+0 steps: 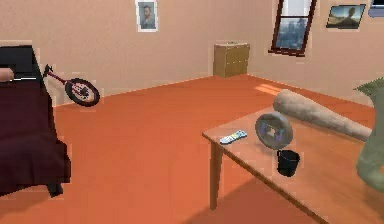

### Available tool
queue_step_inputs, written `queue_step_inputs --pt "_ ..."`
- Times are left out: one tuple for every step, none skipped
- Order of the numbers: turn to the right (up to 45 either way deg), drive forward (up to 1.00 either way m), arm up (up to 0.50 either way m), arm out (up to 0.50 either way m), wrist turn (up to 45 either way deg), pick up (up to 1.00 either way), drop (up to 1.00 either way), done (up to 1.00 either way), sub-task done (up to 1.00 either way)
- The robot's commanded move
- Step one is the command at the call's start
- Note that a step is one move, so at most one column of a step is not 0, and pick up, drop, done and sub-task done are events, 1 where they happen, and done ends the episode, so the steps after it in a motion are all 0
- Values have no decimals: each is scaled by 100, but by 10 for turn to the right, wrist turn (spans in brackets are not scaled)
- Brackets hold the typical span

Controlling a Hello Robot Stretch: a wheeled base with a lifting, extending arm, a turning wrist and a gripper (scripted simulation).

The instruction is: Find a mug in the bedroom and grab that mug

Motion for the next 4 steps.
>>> queue_step_inputs --pt "0 10 0 0 0 0 0 0 0" --pt "-450 0 0 0 0 0 0 0 0" --pt "-90 0 0 0 0 0 0 0 0" --pt "0 0 50 0 0 0 0 0 0"
